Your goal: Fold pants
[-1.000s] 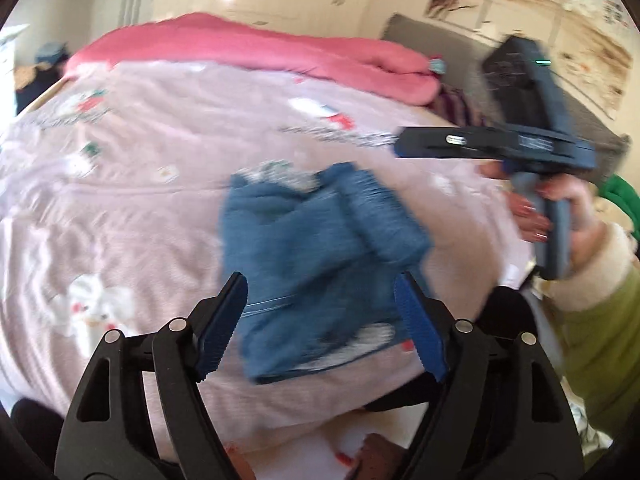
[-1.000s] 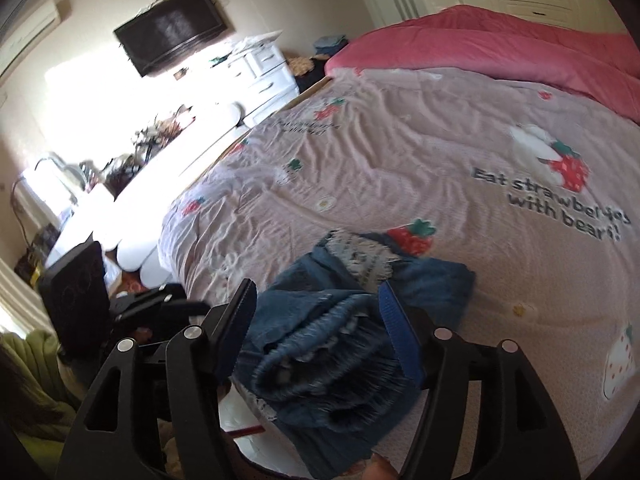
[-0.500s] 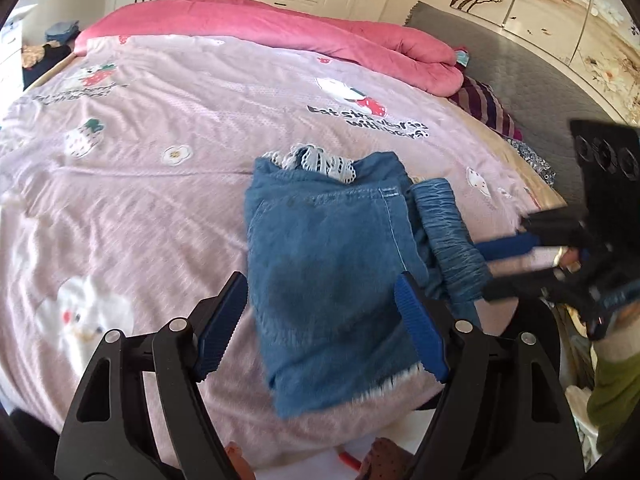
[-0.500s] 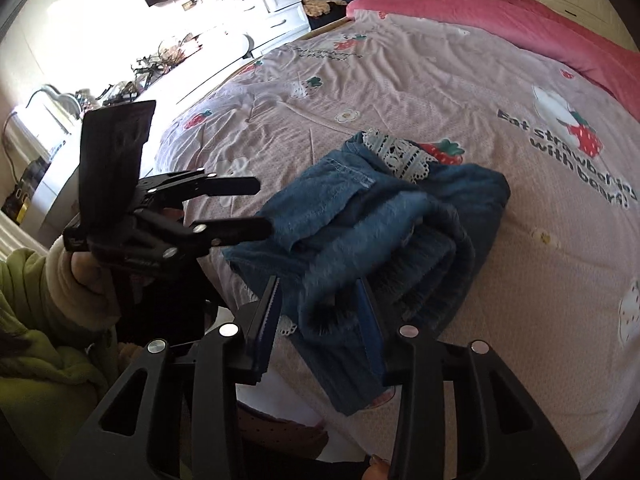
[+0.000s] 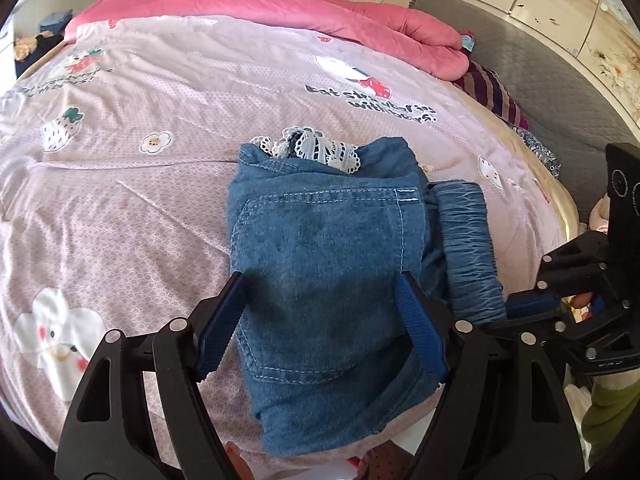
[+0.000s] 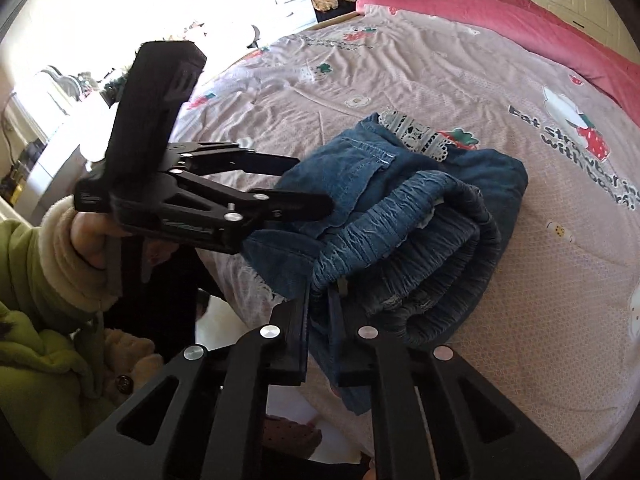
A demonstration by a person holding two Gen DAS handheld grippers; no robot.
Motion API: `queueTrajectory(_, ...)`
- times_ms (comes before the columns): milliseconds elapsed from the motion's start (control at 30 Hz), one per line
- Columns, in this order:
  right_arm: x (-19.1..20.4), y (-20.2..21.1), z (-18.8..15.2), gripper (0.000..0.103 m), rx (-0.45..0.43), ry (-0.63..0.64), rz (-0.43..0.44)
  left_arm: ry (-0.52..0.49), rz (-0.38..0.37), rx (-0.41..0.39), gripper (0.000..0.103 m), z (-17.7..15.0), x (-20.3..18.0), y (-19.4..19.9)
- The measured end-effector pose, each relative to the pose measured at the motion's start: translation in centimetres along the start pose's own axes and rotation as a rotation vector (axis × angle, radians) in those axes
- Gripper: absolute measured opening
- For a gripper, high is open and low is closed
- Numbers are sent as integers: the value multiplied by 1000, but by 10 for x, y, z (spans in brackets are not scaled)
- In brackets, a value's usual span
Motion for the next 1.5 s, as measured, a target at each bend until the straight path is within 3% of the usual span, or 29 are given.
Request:
queueTrajectory(400,-8,28,-23,7,6,37,-15,-13,-15,9,68,2,-7,-9)
queueTrajectory(867,-13,-9,-56,7,76,-28,-10,-5,-17,11,68,-1,-4,-13)
queueTrajectory(1033,-18,8,-47,9,19,-94,21,13,-29,2,68,-2,0,-5)
queueTrajectory(1133,-24,20,-45,18,-1,-121,10,13,-19,-14,68,0,4,3)
queueTrajectory(1233,-32,31,-42,40,-29,-146,-23,18,-7,-22,68,0,9,11)
queueTrajectory(1333,-41,44,-35,45,-76,-182,-34,5,10,-30,69,-5,11,20)
queueTrajectory(1467,-62,48,-21,73,-125,-264,-59,22,18,-24,75,-10,20,24)
queueTrajectory(1500,-67,47,-19,74,-135,-297,-55,27,18,-20,76,-10,22,24)
Point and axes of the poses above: each gripper's, at about its wrist camera, not at the fingertips, and y roughly against the way its jaws point, x to its left, z to its top, the point moved 10 cm from there along -y, roughly the way its jaws point, and after that the axes turned 5 degrees about -z, right-handed, at the moved point
